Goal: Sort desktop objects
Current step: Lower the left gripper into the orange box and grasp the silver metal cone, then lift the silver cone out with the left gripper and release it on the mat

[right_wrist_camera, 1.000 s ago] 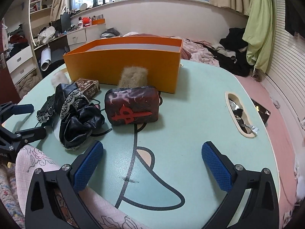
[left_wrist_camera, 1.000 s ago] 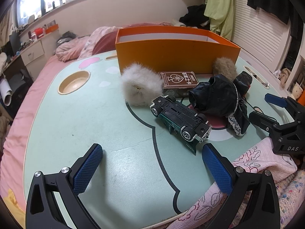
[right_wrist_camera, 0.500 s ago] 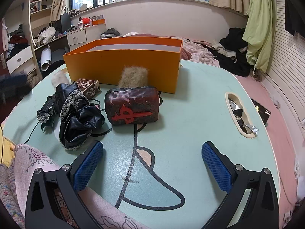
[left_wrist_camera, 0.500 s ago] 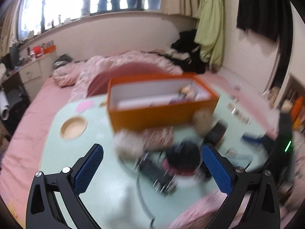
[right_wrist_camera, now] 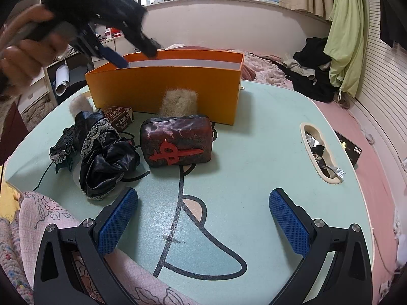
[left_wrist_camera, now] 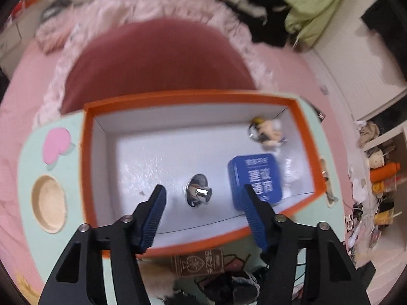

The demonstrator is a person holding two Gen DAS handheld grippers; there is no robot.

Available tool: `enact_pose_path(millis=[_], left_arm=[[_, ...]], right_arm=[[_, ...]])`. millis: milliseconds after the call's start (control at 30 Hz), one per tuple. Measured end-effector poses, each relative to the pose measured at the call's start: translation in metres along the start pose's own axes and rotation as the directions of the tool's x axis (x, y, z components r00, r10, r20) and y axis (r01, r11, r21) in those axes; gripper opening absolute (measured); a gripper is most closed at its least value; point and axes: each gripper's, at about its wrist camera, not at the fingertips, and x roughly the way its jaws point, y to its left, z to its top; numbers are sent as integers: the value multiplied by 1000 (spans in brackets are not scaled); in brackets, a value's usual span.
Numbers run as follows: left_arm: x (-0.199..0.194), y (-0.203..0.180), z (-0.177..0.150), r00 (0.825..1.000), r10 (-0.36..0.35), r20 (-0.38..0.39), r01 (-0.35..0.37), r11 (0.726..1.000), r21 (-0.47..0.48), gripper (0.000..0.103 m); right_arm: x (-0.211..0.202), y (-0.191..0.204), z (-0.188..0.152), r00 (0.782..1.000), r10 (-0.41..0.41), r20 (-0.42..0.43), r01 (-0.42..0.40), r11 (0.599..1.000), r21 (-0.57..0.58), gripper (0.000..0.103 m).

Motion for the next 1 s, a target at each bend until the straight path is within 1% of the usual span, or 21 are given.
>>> enact_pose_path(millis=[100, 133, 167, 200, 233, 267, 300, 400, 500, 600, 667, 767, 867, 967, 1000], left_arm=[[24, 1, 2, 998, 39, -56, -40, 999, -11, 58], [31, 0, 2, 996, 50, -68, -51, 999, -11, 54], [38, -1, 2, 996, 56, -74, -57, 998, -2, 53], [38, -3, 2, 996, 72, -55, -72, 997, 14, 46], [40, -4, 2, 994, 98, -48, -97, 995, 22, 32], [41, -3, 2, 991, 125, -43, -124, 992, 20, 29], [42, -2, 2, 992, 122, -43, -122, 992, 13, 28], [45, 4, 0, 996, 89, -29, -89, 996, 3, 28], [35, 8, -2, 998, 54, 14, -54, 999, -9, 28], [9, 6, -12, 997, -11, 83, 11, 1000, 3, 28], [-17, 3, -24, 990, -40, 134, 35, 999, 39, 28], [-46, -6, -50, 980, -95, 173, 80, 993, 90, 28], [-52, -12, -73, 974, -142, 178, 120, 984, 129, 28], [-43, -20, -95, 971, -189, 146, 163, 971, 173, 28], [-39, -25, -97, 971, -193, 143, 165, 969, 184, 28]], right_arm=[[0, 0, -1, 1000, 1, 2, -1, 1000, 0, 103], [0, -1, -1, 1000, 2, 3, -2, 1000, 0, 103], [1, -1, -1, 1000, 1, 3, -1, 1000, 0, 103], [1, -1, -1, 1000, 1, 2, -1, 1000, 0, 103], [1, -1, -1, 1000, 2, 1, -2, 1000, 0, 103], [1, -1, -1, 1000, 2, 2, -2, 1000, 0, 103], [1, -1, -1, 1000, 2, 1, -2, 1000, 1, 103], [1, -1, -1, 1000, 1, 2, -1, 1000, 0, 103], [1, -1, -1, 1000, 1, 2, -1, 1000, 0, 103], [1, -1, -1, 1000, 1, 2, -1, 1000, 0, 103], [1, -1, -1, 1000, 1, 2, -1, 1000, 0, 103], [1, -1, -1, 1000, 1, 2, -1, 1000, 0, 103], [1, -1, -1, 1000, 1, 2, -1, 1000, 0, 103], [1, -1, -1, 1000, 1, 2, -1, 1000, -1, 103], [1, -1, -2, 1000, 1, 2, -1, 1000, 0, 103]])
